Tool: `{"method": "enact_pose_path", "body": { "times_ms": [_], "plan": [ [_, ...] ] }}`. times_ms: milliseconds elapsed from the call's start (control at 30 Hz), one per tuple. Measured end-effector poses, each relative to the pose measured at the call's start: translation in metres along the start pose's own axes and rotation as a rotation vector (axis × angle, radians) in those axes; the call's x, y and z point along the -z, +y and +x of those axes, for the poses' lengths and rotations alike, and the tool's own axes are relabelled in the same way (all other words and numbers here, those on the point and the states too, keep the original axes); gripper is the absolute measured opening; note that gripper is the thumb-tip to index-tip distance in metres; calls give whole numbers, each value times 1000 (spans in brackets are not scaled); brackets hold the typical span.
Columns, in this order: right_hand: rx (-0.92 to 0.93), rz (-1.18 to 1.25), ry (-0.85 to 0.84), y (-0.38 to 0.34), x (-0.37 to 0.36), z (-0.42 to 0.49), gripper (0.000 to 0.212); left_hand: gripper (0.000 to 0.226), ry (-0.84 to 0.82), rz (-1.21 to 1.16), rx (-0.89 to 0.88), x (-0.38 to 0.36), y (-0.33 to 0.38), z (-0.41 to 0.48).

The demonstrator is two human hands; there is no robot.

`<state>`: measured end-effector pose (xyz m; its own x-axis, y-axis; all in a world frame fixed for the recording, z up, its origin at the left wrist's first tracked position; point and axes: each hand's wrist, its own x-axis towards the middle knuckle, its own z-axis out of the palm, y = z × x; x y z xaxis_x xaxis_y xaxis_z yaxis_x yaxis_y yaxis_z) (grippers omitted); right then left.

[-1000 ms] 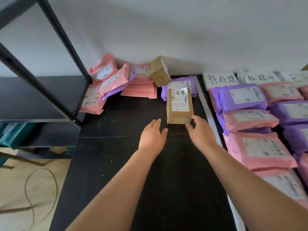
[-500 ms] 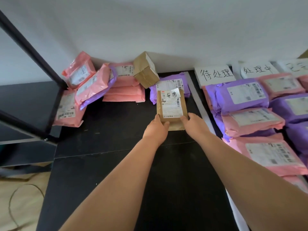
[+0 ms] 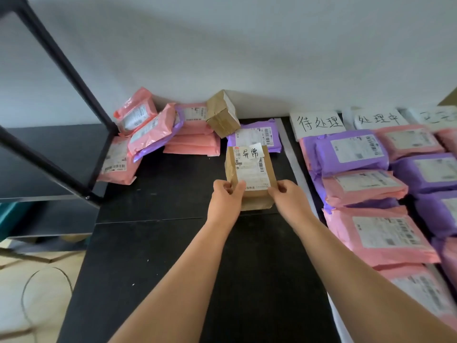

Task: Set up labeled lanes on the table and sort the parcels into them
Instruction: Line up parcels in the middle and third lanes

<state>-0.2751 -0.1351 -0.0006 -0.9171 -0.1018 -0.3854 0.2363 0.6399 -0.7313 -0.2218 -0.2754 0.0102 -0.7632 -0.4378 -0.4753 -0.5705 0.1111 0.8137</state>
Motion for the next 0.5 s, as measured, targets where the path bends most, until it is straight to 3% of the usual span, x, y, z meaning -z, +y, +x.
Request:
{"method": "enact_pose_path", "body": {
  "times_ms": [100,200,333,500],
  "plan": [
    [81,47,-15,-6,14,-31,35,57,99,-106,9,10,8,-27],
    [169,113,-16,-12,30,-62,23,74,147,-140,-10,22,20,-55],
    [255,210,-24,-18,44,-97,24,57,180,-147,-92,39,33,-92],
    [350,256,-50,-25,54,-127,43,45,238,-221,-155,51,43,-129]
  ]
}}
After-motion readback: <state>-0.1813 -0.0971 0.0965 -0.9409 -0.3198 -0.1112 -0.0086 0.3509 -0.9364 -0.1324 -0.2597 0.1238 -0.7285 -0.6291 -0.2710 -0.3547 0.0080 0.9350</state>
